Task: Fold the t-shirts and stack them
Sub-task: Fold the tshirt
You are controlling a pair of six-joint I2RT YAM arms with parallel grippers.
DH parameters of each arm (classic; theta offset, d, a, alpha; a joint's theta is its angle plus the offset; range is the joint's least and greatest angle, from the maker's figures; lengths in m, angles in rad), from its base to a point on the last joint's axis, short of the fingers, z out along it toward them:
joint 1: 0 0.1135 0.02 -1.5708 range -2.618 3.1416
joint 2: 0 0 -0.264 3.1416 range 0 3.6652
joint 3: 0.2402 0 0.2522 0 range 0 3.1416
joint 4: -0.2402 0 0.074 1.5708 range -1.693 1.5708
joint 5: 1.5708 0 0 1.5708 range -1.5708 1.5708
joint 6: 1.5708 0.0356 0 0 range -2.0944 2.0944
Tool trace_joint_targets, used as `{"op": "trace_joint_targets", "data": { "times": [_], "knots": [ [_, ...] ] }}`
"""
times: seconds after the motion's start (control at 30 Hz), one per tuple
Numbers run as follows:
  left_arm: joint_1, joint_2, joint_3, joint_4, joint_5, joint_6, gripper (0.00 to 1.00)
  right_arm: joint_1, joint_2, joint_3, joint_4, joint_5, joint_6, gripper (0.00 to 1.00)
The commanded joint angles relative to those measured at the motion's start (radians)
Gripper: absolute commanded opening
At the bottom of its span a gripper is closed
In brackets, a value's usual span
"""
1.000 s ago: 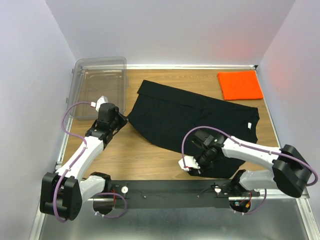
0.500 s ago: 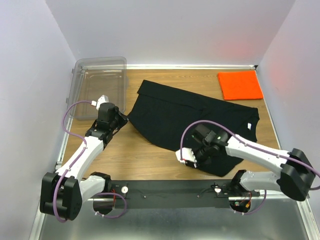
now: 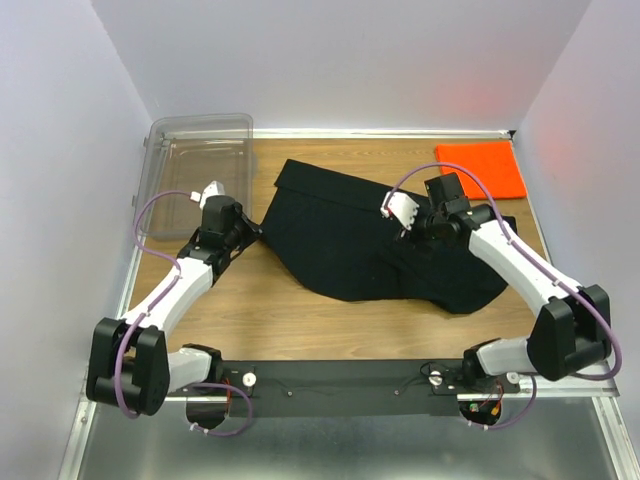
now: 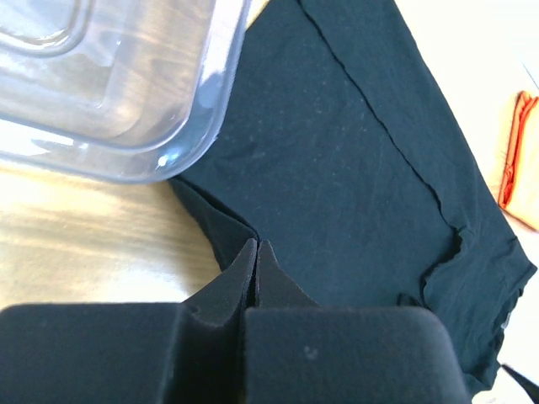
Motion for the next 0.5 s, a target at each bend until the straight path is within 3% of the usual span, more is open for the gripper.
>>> {"op": "trace_joint_targets", "data": {
  "times": [0.0, 0.03, 0.07, 0.17, 0.33, 0.47],
  "knots": [
    [0.007, 0.021, 0.037, 0.052, 0.056, 0.037, 0.00, 0.003, -0.048, 0.000, 0.073, 0.027, 0.150, 0.72],
    [0.007, 0.023, 0.037, 0.055, 0.060, 0.039, 0.00, 0.003, -0.071, -0.012, 0.044, -0.040, 0.108, 0.69],
    [0.007, 0.023, 0.037, 0.058, 0.065, 0.040, 0.00, 0.005, -0.113, -0.044, -0.056, -0.205, 0.058, 0.68],
    [0.007, 0.024, 0.034, 0.063, 0.069, 0.053, 0.00, 0.012, -0.142, -0.099, -0.198, -0.361, -0.114, 0.65],
    [0.009, 0.035, 0.029, 0.069, 0.082, 0.063, 0.00, 0.139, -0.162, -0.187, -0.214, -0.302, -0.162, 0.61],
    [0.010, 0.040, 0.011, 0.079, 0.096, 0.059, 0.00, 0.317, -0.150, -0.245, -0.118, -0.123, -0.098, 0.66]
  ]
}}
